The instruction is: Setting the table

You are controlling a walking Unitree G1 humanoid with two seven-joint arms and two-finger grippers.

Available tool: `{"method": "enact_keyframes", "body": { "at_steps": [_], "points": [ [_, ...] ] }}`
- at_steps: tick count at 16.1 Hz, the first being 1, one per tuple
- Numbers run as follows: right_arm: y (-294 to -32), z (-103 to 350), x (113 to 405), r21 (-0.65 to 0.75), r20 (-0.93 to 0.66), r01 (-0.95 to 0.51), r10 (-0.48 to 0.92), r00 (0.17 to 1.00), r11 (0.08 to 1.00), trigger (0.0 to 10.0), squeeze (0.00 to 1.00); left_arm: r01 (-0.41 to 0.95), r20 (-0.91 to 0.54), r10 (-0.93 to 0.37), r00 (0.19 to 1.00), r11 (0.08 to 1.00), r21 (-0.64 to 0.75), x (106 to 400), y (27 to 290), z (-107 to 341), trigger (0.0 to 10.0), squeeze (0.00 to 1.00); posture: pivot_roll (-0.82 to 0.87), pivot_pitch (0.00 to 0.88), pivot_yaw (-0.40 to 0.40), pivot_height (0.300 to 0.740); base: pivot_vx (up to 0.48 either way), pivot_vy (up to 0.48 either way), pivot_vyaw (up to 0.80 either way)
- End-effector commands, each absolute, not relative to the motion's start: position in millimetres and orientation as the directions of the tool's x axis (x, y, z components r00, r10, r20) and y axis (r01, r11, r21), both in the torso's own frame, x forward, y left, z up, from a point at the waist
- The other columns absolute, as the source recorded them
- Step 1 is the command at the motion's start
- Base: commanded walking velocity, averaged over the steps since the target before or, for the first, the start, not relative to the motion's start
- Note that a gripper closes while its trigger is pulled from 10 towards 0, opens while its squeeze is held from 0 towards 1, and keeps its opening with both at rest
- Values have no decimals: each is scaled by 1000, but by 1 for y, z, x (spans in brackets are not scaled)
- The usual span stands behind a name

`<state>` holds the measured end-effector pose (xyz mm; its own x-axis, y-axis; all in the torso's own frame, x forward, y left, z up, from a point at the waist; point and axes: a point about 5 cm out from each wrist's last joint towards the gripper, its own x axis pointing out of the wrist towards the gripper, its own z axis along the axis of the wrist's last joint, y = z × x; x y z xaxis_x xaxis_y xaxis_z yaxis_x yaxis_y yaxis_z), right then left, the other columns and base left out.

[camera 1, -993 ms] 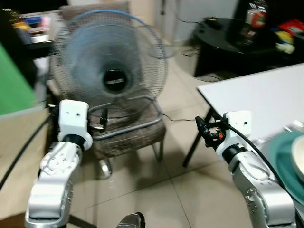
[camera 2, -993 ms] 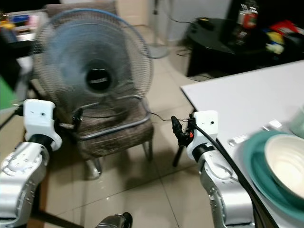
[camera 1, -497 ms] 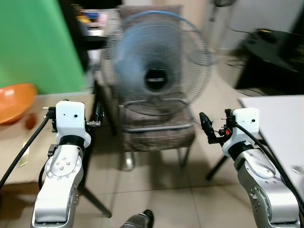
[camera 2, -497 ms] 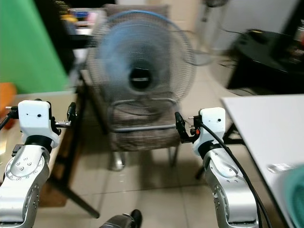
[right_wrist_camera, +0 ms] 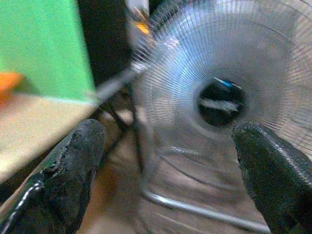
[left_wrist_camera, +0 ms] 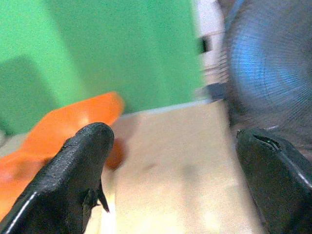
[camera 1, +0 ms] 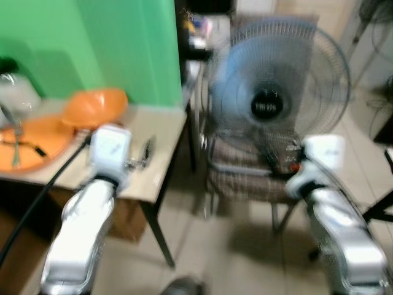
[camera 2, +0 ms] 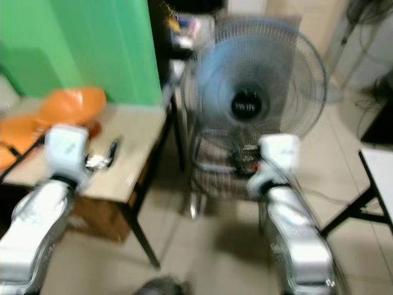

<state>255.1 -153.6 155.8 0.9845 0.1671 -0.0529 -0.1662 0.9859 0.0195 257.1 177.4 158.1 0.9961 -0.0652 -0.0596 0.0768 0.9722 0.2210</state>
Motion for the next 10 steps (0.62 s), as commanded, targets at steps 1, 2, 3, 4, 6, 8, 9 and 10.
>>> {"method": "enact_keyframes", "body": {
  "at_steps": [1, 2, 3, 4, 6, 8, 9, 10],
  "points": [
    [-157, 151, 253, 20, -78, -152, 153, 985, 988, 10000, 1000, 92, -43, -85, 995, 971, 221, 261, 172, 162, 10000, 0, 53, 0, 74, 740, 0, 0, 800],
    [-158, 149, 254, 19, -83, -139, 140, 987, 990, 10000, 1000, 90, -35, -84, 996, 971, 219, 261, 172, 163, 10000, 0, 55, 0, 76, 740, 0, 0, 800],
    [-159, 149, 255, 11, -83, -134, 134, 988, 991, 10000, 1000, 84, -33, -79, 996, 973, 217, 262, 173, 164, 10000, 0, 56, 0, 77, 740, 0, 0, 800],
    [-158, 149, 255, 8, -81, -133, 133, 988, 991, 10000, 1000, 84, -35, -79, 996, 973, 213, 262, 173, 164, 10000, 0, 56, 0, 78, 740, 0, 0, 800],
    [-159, 147, 254, 2, -82, -133, 133, 988, 991, 10000, 1000, 57, -51, -48, 998, 980, 189, 263, 176, 164, 10000, 0, 56, 0, 80, 740, 0, 0, 800],
    [-161, 147, 255, -50, -77, -116, 112, 991, 992, 10000, 1000, 87, -67, -76, 995, 977, 194, 263, 174, 163, 10000, 0, 58, 0, 78, 740, 0, 0, 800],
    [-160, 147, 255, -61, -78, -119, 114, 990, 991, 10000, 1000, 100, -56, -90, 994, 973, 207, 262, 173, 164, 10000, 0, 59, 0, 78, 740, 0, 0, 800],
    [-162, 145, 256, -126, -88, -106, 95, 992, 986, 10000, 1000, 90, -18, -88, 996, 971, 223, 261, 171, 165, 10000, 0, 62, 0, 77, 740, 0, 0, 725]
  ]
}}
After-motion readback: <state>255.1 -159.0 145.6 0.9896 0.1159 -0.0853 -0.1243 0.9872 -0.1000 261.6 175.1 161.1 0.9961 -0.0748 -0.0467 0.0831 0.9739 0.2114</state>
